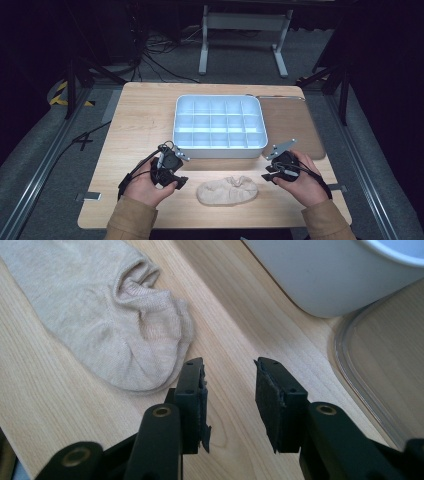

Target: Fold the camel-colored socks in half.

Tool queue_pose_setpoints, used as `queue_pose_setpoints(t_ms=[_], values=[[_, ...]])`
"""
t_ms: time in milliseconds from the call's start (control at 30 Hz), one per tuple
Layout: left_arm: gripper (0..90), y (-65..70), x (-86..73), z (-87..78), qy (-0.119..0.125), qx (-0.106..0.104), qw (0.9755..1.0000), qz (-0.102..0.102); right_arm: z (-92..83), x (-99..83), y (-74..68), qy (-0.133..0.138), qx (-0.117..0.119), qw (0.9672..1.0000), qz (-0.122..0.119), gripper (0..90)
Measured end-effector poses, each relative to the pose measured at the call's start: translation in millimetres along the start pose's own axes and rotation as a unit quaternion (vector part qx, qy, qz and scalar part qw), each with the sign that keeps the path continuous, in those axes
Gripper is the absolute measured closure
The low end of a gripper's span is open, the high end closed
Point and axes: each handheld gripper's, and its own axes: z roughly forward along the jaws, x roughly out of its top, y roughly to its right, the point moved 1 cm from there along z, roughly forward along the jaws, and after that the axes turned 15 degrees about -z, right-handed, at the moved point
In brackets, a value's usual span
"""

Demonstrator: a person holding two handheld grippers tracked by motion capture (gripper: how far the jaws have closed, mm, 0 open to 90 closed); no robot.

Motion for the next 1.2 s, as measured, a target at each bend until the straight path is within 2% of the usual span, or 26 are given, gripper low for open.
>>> queue_pose_setpoints(t_ms=[33,67,133,267,300,333,367,400,467,500,600,667,700,733,767,833,867,900,933,967,1000,1067,1100,1133,1200], values=[[53.9,3.4,0.6,1.0,-0.006,-0.001,0.9999,0.013,-0.1,-0.2,-1.1,0.001,0.002,1.0,0.0,64.7],[53.9,9.2,1.6,3.7,-0.015,-0.005,0.999,0.042,-0.3,-0.5,-1.9,0.001,0.004,1.0,0.0,64.6],[54.0,15.6,2.7,6.5,-0.021,-0.005,0.9981,0.057,-0.3,-1.2,-3.3,0.004,0.007,1.0,0.0,64.6],[53.3,22.0,4.6,8.9,-0.024,-0.005,0.9979,0.059,-0.6,-2.1,-5.1,0.009,0.015,0.9998,0.004,66.6],[52.2,24.0,5.2,11.0,-0.027,-0.015,0.9977,0.06,-0.4,-2.1,-5.8,0.012,0.018,0.9998,0.005,67.5],[55.0,25.1,5.8,12.9,-0.032,-0.029,0.9972,0.06,-0.3,-2.0,-6.9,0.016,0.024,0.9996,0.008,69.2],[56.8,25.1,5.8,12.9,-0.032,-0.029,0.9972,0.06,-0.1,-1.5,-8.1,0.017,0.029,0.9994,0.01,71.1],[56.8,25.1,6.8,14.2,-0.035,-0.039,0.9969,0.058,-0.1,-1.5,-8.1,0.017,0.029,0.9994,0.01,71.1],[60.0,24.0,8.9,16.8,-0.043,-0.064,0.9964,0.037,0.5,0.1,-10.5,0.02,0.035,0.9991,0.01,73.7],[59.9,23.2,9.6,17.7,-0.043,-0.068,0.9963,0.03,0.7,1.1,-11.9,0.022,0.04,0.9989,0.01,74.4],[63.0,22.3,10.0,19.8,-0.024,-0.037,0.999,0.004,2.1,3.9,-15.9,0.026,0.048,0.9985,0.006,75.7],[65.9,22.9,10.3,20.9,-0.022,-0.04,0.9989,0.004,3.2,6.7,-19.3,0.029,0.055,0.9981,0.001,76.8],[66.3,25.5,8.8,23.0,-0.019,-0.034,0.9992,0.001,3.5,7.6,-20.4,0.029,0.058,0.9979,0.0,76.9],[66.3,25.5,8.8,23.0,-0.019,-0.034,0.9992,0.001,3.5,7.6,-20.4,0.029,0.058,0.9979,0.0,76.9],[66.3,26.5,7.7,24.8,-0.017,-0.036,0.9992,-0.008,3.9,8.3,-21.3,0.03,0.059,0.9978,-0.002,76.9],[65.8,26.5,5.8,28.0,-0.013,-0.058,0.9979,-0.028,5.1,10.1,-23.7,0.032,0.064,0.9974,-0.004,76.9],[65.5,27.1,5.1,30.2,-0.015,-0.062,0.9971,-0.041,5.7,10.6,-24.5,0.031,0.064,0.9975,-0.004,76.8],[65.0,27.3,4.5,32.6,-0.021,-0.043,0.9977,-0.047,6.3,11.2,-25.5,0.031,0.066,0.9973,-0.005,76.8],[65.0,27.3,4.1,36.0,-0.026,-0.014,0.9982,-0.052,7.1,11.8,-26.4,0.031,0.069,0.9971,-0.006,76.8],[65.8,26.6,3.6,39.1,-0.038,0.003,0.9975,-0.059,8.2,12.3,-27.4,0.032,0.074,0.9967,-0.007,76.9],[66.2,25.3,2.4,43.3,-0.043,0.004,0.9966,-0.07,9.1,13.0,-28.5,0.034,0.078,0.9963,-0.009,76.9],[66.4,24.6,1.7,45.5,-0.046,0.002,0.996,-0.077,10.0,13.8,-29.9,0.035,0.081,0.9961,-0.01,77.0],[66.4,23.5,1.2,49.2,-0.049,-0.017,0.995,-0.086,10.8,14.3,-30.8,0.033,0.081,0.9961,-0.012,77.0],[66.7,23.6,1.3,49.8,-0.051,-0.028,0.9943,-0.089,12.7,14.9,-32.0,0.032,0.083,0.996,-0.012,76.9],[66.5,23.8,1.2,52.8,-0.052,-0.036,0.9939,-0.091,14.2,14.5,-32.1,0.03,0.085,0.9959,-0.013,76.7]])
